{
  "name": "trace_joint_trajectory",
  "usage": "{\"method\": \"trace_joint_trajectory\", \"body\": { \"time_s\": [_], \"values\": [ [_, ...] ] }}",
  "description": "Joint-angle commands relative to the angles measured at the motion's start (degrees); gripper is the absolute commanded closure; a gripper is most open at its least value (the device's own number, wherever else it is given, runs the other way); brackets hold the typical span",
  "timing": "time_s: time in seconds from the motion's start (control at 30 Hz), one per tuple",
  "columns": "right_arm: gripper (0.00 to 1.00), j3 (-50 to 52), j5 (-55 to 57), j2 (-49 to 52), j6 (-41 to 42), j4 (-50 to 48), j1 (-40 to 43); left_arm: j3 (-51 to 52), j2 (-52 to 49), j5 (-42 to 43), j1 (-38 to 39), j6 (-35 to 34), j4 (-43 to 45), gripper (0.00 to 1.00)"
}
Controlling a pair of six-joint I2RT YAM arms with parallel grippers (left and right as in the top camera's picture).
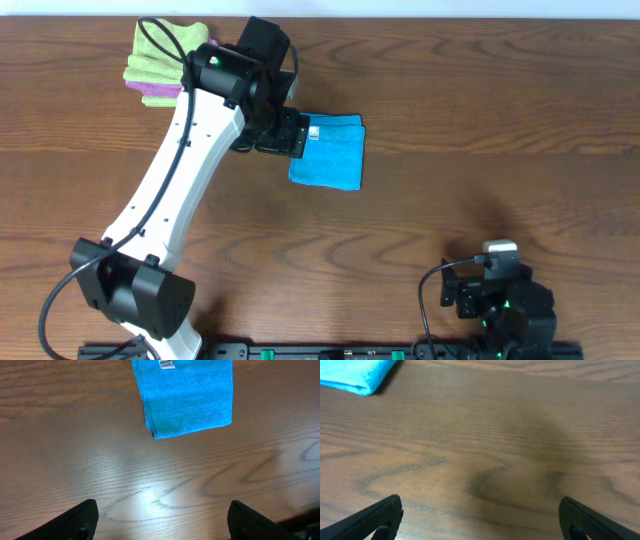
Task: Fold the cloth
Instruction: 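Move the left gripper down to the folded blue cloth's near edge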
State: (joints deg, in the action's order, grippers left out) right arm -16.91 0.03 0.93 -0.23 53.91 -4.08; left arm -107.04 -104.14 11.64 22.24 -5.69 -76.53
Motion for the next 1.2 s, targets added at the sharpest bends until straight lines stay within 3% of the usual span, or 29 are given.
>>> {"method": "trace_joint_trajectory", "body": {
  "time_s": [0.0,0.33,0.5,0.57,0.67,0.83,0.97,1.17],
  "values": [
    [0.01,0.9,0.6,-0.6,0.8,-0.4,0.7,0.0,1.0,-0.2,0.0,0.0,0.0,0.12],
    [0.01,3.9,0.6,-0.6,0.8,-3.0,0.7,0.8,0.7,0.1,0.3,2.8,0.9,0.05],
    [0.01,3.9,0.6,-0.6,0.8,-3.0,0.7,8.5,0.4,0.5,3.0,0.4,6.5,0.04],
    [0.00,3.9,0.6,-0.6,0.8,-3.0,0.7,12.0,0.4,0.4,4.3,-2.3,10.0,0.05],
    [0.01,3.9,0.6,-0.6,0.8,-3.0,0.7,18.0,0.4,0.2,6.2,-14.6,16.8,0.04],
    [0.01,3.9,0.6,-0.6,0.8,-3.0,0.7,20.5,0.4,-2.2,8.2,-32.0,20.1,0.02],
    [0.01,3.9,0.6,-0.6,0.8,-3.0,0.7,20.4,0.4,-1.5,9.9,-33.6,25.6,0.05],
    [0.01,3.9,0.6,-0.6,0.8,-3.0,0.7,20.4,0.4,-8.8,10.3,-33.8,22.9,0.05]
  ]
}}
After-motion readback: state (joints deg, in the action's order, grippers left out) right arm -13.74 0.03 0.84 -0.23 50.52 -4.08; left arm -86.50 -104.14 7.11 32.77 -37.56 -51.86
